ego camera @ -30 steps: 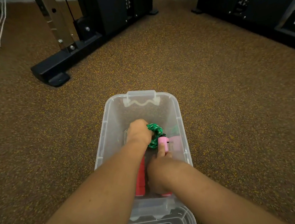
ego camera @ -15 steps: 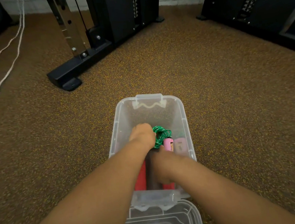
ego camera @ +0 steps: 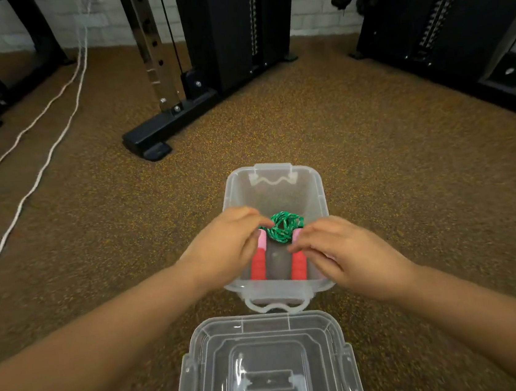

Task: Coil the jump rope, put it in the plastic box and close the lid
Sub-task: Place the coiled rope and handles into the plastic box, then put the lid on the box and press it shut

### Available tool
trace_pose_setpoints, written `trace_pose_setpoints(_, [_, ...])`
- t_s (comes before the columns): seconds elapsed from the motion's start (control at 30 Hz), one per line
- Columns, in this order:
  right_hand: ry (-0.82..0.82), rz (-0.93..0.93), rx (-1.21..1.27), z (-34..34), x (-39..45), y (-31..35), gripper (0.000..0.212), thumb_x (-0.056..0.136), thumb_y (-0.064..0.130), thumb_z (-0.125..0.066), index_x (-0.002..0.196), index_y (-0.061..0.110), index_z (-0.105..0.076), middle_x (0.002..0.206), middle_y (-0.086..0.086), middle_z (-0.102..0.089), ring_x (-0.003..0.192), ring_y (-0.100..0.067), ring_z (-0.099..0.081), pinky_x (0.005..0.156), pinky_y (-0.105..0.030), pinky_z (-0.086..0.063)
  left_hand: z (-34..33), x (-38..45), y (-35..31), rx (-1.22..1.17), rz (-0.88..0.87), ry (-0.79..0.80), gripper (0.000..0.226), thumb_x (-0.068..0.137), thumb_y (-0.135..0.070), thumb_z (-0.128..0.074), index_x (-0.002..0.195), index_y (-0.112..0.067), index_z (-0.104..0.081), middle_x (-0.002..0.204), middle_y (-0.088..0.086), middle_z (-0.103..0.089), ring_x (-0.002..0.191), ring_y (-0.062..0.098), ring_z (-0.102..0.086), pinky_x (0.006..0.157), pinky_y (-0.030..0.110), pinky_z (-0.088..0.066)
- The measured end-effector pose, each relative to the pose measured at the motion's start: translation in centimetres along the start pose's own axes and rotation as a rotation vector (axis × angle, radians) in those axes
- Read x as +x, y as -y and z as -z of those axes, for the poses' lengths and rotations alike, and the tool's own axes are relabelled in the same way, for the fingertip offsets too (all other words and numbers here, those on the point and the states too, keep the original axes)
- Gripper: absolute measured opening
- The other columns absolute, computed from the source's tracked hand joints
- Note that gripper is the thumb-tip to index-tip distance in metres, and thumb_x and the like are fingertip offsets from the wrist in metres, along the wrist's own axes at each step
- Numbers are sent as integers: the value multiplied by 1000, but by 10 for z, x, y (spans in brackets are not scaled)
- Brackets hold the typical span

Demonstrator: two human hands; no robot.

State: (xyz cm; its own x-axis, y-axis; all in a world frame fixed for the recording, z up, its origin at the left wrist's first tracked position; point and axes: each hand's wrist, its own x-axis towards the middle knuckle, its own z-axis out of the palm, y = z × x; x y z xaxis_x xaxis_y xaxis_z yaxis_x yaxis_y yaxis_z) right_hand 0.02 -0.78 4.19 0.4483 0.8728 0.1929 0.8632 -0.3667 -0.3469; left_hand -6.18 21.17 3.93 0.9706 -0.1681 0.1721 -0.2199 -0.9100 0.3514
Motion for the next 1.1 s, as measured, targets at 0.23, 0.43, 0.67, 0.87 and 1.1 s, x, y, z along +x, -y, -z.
trace_pose_setpoints(0.23, [147, 305, -69, -18, -63, 33, 20, 95, 24, -49, 107, 17, -64, 105, -5, -64, 97, -20, -61, 85, -29, -49, -2, -61, -33, 162, -332, 119, 28, 91, -19, -46, 114, -15, -61, 110, 5, -66, 102, 21, -60, 94, 31, -42])
trace_pose_setpoints(0.43, [388, 371, -113, -45, -112, 39, 38, 91, 42, -53, 122, 20, -53, 127, -5, -56, 119, -21, -52, 99, -34, -45, -27, -105, -40, 192, -520, 215, 25, 92, -25, -51, 113, -15, -61, 110, 4, -66, 105, 20, -60, 94, 33, -46])
trace_pose_setpoints(0.67, [655, 300, -224, -79, -149, 33, 82, 81, 52, -57, 146, 19, -20, 158, -13, -20, 146, -27, -9, 112, -47, 0, -70, -154, -26, 257, -300, 646, 78, 87, -59, -44, 148, -21, -16, 158, 4, -21, 144, 20, -21, 117, 33, -13])
trace_pose_setpoints(0.87, [782, 190, -191, -97, -157, 41, 85, 88, 32, -58, 150, 20, -1, 160, -10, 11, 137, -24, 24, 108, -41, 16, -91, -187, -28, 260, -161, 923, 105, 81, -65, -47, 143, -23, 27, 150, -1, 35, 138, 19, 31, 113, 43, 16])
trace_pose_setpoints(1.1, [858, 75, -227, -108, -149, 45, 68, 93, 14, -49, 150, 16, -11, 160, -14, -6, 147, -31, -2, 116, -39, 3, -99, -195, -33, 262, -105, 907, 104, 85, -54, -53, 143, -22, 28, 150, 0, 36, 138, 19, 32, 110, 42, 18])
